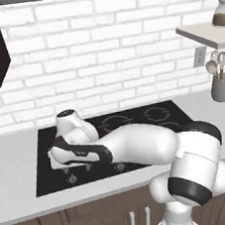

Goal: Pick the kettle from the counter and place it on a stove burner. Then turn the burner on.

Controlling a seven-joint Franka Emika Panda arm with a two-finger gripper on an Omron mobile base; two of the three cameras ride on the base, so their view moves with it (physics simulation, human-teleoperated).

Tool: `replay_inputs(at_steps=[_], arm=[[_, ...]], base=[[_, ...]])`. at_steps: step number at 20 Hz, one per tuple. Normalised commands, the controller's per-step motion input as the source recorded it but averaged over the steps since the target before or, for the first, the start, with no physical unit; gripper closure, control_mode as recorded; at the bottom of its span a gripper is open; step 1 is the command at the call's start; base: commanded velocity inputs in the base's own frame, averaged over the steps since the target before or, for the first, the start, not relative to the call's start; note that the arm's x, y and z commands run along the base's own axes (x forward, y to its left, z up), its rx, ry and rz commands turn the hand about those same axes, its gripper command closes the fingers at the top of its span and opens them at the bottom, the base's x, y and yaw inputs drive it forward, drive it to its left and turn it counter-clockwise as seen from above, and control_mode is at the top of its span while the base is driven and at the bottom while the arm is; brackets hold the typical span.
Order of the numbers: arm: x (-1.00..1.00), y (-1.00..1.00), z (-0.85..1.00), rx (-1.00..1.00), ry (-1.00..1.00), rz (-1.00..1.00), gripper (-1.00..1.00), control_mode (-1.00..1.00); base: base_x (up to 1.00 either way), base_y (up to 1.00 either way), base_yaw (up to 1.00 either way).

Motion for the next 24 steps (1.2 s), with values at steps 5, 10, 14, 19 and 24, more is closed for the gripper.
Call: replay_inputs(at_steps=[5,10,14,19,24], arm=[[0.08,0.00,-0.23,-0.03,0.00,0.01,-1.00,-1.00],[0.17,0.04,-0.36,-0.04,0.00,0.00,-1.00,-1.00],[0.16,0.12,-0.41,-0.06,0.00,0.00,-1.00,-1.00],[0.05,0.14,-0.31,-0.04,0.00,0.00,-1.00,-1.00],[0.10,0.12,-0.17,-0.01,0.00,0.00,-1.00,-1.00]], base=[[0.00,0.00,0.00],[0.00,0.00,0.00],[0.00,0.00,0.00],[0.00,0.00,0.00],[0.00,0.00,0.00]])
